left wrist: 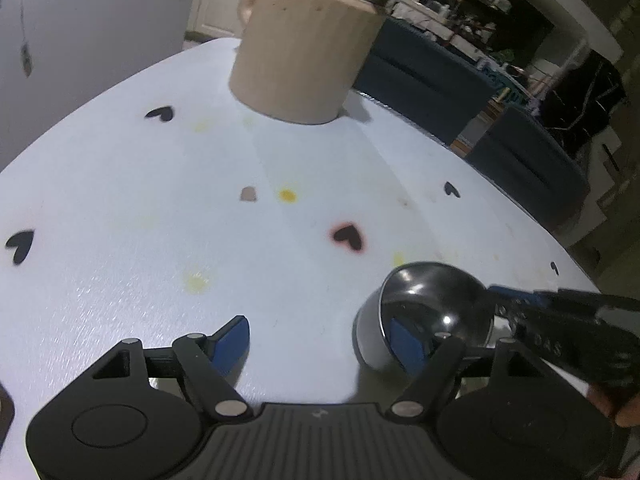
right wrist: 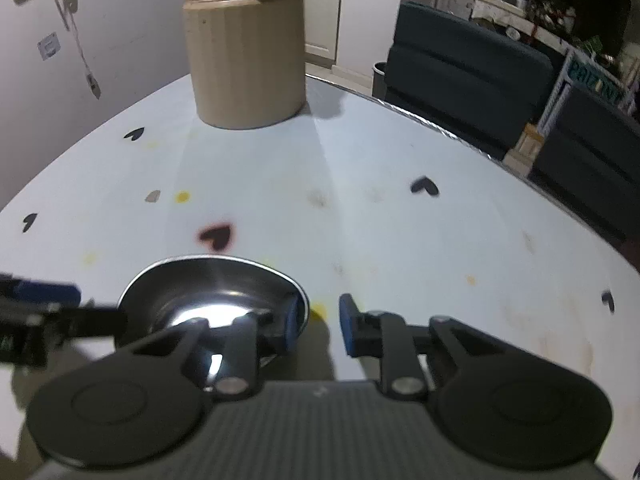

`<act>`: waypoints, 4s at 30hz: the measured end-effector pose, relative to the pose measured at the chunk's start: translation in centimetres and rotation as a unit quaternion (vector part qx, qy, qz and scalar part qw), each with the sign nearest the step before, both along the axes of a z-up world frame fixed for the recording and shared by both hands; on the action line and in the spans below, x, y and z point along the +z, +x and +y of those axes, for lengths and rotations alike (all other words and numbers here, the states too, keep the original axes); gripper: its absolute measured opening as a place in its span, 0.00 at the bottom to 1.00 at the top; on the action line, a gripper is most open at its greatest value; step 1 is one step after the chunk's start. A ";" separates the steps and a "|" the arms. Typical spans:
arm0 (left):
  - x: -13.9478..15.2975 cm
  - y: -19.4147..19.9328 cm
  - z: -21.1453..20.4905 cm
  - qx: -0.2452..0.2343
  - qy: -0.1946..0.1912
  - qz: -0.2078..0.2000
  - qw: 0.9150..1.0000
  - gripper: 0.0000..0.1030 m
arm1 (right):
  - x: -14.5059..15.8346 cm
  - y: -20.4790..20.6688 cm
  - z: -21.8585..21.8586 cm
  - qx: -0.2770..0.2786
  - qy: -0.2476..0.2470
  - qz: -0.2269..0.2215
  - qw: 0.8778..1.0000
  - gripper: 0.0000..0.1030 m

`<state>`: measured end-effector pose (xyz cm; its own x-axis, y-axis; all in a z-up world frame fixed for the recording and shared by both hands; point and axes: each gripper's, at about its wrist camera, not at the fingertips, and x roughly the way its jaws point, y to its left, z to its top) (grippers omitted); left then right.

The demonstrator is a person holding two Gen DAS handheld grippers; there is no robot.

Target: Organize plates and bowls

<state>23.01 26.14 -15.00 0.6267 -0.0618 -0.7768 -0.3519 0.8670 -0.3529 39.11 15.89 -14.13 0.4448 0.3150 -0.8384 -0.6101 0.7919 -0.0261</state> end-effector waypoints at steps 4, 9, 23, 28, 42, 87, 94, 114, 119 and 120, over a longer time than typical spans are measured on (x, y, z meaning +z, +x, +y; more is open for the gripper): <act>0.0 0.6 -0.5 -0.017 -0.012 -0.003 1.000 0.55 | 0.1 -1.2 -1.0 -0.002 0.007 0.009 1.000 0.08; -0.2 1.0 -1.7 -0.050 -0.035 0.003 0.998 0.23 | 0.1 -2.1 -1.7 -0.008 0.008 0.007 1.000 0.08; 2.8 0.1 -3.3 -0.074 -0.048 -0.042 0.995 0.06 | 3.3 -3.6 -4.0 -0.050 0.054 -0.019 0.997 0.05; 4.9 -0.9 -5.7 -0.099 -0.062 -0.069 0.991 0.06 | 5.7 -5.0 -6.9 -0.074 0.073 -0.036 0.994 0.05; 7.5 -2.7 -16.5 -0.210 -0.072 -0.091 0.971 0.06 | 9.4 -11.3 -19.8 -0.158 0.099 -0.056 0.981 0.05; 0.7 -0.8 -34.8 -0.392 -0.043 0.021 0.919 0.11 | 3.7 -14.3 -36.0 -0.266 -0.029 0.020 0.963 0.07; 0.7 -0.9 -35.3 -0.406 -0.038 0.019 0.913 0.15 | 2.3 -12.9 -35.2 -0.260 -0.063 0.030 0.963 0.08; 2.6 1.2 -33.4 -0.377 -0.003 -0.004 0.926 0.27 | 4.0 -14.5 -39.1 -0.287 0.023 0.006 0.958 0.18; 1.3 2.6 -33.4 -0.361 -0.001 0.009 0.933 0.26 | 2.8 -15.0 -40.4 -0.284 0.032 0.035 0.958 0.18; 1.1 2.8 -33.5 -0.358 0.001 0.008 0.934 0.26 | 2.6 -15.0 -40.5 -0.280 0.034 0.040 0.959 0.18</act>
